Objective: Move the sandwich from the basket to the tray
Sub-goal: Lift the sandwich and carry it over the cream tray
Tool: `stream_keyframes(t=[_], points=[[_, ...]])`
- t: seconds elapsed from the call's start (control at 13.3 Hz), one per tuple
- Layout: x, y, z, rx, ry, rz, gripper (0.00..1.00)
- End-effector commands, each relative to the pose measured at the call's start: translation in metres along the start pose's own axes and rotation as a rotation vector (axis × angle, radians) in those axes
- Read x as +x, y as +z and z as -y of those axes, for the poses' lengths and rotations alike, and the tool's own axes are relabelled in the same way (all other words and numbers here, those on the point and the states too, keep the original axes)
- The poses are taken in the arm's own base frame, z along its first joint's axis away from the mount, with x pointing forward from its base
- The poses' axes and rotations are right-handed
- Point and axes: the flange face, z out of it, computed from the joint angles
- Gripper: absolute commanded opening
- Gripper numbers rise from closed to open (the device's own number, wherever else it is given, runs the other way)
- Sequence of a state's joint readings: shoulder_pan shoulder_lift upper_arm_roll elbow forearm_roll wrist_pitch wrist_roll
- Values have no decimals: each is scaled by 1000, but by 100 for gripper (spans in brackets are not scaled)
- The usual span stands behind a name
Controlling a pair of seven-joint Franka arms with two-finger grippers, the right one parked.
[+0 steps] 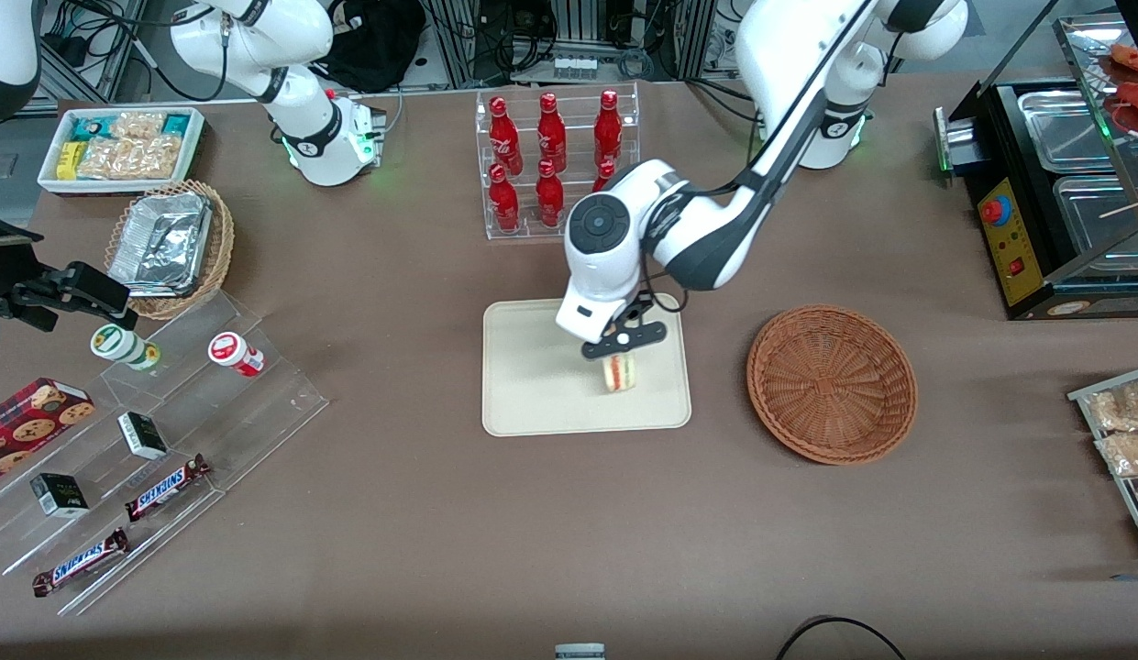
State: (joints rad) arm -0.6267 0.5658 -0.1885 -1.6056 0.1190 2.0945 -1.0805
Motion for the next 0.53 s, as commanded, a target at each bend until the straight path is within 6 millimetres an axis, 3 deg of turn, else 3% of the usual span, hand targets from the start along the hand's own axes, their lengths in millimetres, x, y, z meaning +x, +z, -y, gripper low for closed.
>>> stream_keyframes(t=[0.0,0.3,0.45], points=[[-2,18,-19,-17,43,-40,11],[-13,46,-26,-12,63,-29,9],[-31,59,-32,8,88,-15,9]])
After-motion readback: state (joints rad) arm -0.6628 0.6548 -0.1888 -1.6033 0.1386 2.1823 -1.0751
